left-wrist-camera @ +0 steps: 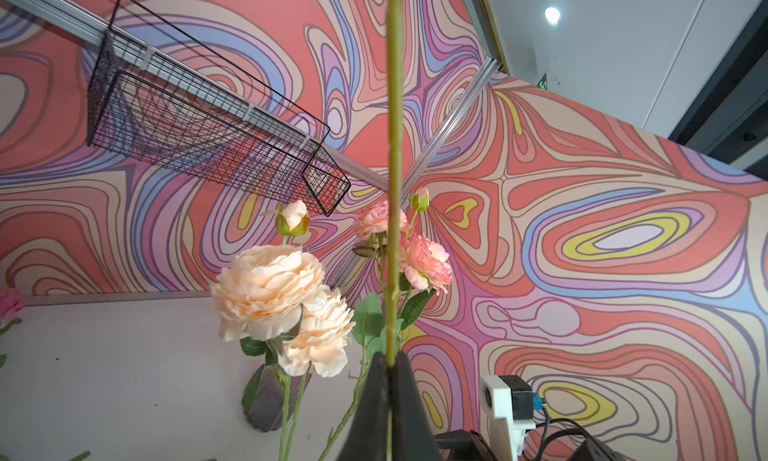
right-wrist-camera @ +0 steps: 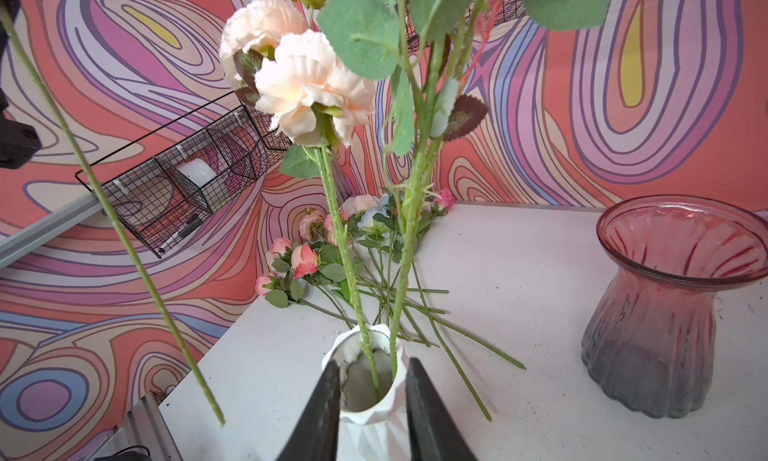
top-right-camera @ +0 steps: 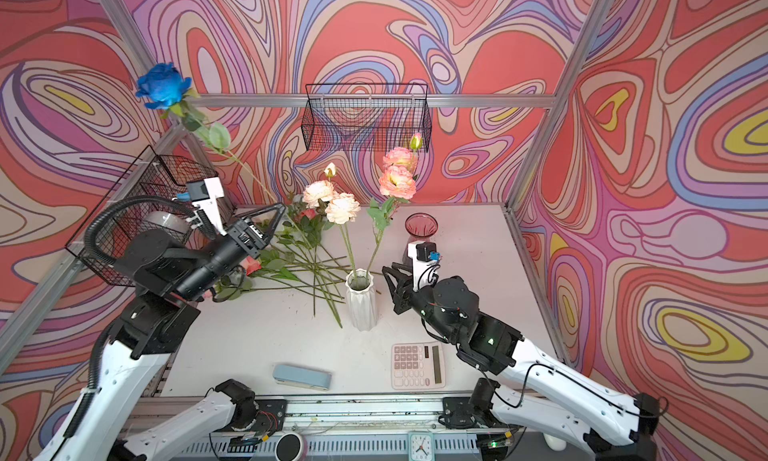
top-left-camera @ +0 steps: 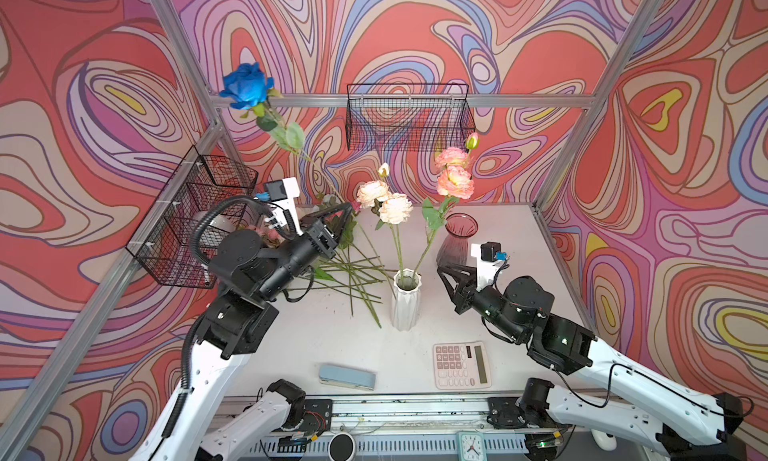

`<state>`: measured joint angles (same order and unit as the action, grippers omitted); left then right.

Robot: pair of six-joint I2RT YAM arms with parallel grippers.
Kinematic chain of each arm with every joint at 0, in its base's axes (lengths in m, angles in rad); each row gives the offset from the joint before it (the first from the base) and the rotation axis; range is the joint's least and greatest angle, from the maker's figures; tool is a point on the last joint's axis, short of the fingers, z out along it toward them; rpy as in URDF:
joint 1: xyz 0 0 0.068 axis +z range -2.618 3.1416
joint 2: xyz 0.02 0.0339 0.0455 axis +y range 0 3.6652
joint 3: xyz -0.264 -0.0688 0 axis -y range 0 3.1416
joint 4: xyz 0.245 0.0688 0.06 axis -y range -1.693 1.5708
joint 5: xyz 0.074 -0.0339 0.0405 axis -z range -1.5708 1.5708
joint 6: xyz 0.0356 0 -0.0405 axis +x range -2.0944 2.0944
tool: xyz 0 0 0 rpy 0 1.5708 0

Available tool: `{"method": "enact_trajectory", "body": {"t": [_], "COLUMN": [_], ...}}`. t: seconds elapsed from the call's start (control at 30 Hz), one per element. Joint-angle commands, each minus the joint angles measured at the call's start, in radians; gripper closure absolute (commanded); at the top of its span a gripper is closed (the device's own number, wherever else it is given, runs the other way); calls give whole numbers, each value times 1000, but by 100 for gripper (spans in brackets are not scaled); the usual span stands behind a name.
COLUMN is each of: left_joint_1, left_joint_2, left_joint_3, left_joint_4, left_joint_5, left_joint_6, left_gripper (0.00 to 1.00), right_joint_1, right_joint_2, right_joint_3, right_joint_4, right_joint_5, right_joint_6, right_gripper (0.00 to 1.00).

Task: Arrange the flowers into the vase
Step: 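Lift the blue rose with the left gripper and carry it over the white vase, then lower the blue rose stem into the white vase and open the left gripper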

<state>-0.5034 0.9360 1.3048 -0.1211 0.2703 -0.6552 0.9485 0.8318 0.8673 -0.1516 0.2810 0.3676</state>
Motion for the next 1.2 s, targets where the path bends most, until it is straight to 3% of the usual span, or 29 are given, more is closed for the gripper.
{"method": "enact_trajectory", "body": {"t": [0.0,0.3,0.6,0.8,1.17], "left_joint_1": [-52,-131,-264,-273,-305], "left_joint_2": [15,84,142,125,31], "left_joint_3": [18,-32,-137,-205,-264], "left_joint_4": [106,187,238,208,92], "left_joint_5": [-94,-145,-310,-347,-345], "left_joint_6": [100,167,321,310,229], "left_gripper": [100,100,100,100,50], "right_joint_1": [3,3,3,4,3], "right_joint_2": [-22,-47,-49,-49,-43], "right_joint_3": [24,12,-2,-13,-38], "right_joint_4": [-21,-19,-10,-8,8], "right_joint_5": [15,13,0,-8,-16], "right_joint_6": [0,-1,1,5,20], "right_gripper": [73,74,74,74,55]}}
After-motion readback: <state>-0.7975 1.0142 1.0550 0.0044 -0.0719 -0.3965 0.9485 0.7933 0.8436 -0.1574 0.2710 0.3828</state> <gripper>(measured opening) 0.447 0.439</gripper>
